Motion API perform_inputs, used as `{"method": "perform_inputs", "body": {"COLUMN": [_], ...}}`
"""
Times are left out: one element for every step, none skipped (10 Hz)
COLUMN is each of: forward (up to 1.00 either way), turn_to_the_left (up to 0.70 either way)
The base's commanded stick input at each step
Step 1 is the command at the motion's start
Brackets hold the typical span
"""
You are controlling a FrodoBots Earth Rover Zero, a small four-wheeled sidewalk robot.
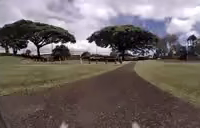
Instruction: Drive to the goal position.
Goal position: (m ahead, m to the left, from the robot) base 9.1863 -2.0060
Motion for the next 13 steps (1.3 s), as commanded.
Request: {"method": "perform_inputs", "body": {"forward": [0.85, 0.85, 0.85, 0.85, 0.85, 0.85, 0.85, 0.85, 0.85, 0.85, 0.85, 0.85, 0.85], "turn_to_the_left": [0.00, 0.00, 0.00, 0.00, 0.00, 0.00, -0.10, -0.27, -0.27, -0.27, -0.27, -0.27, -0.27]}}
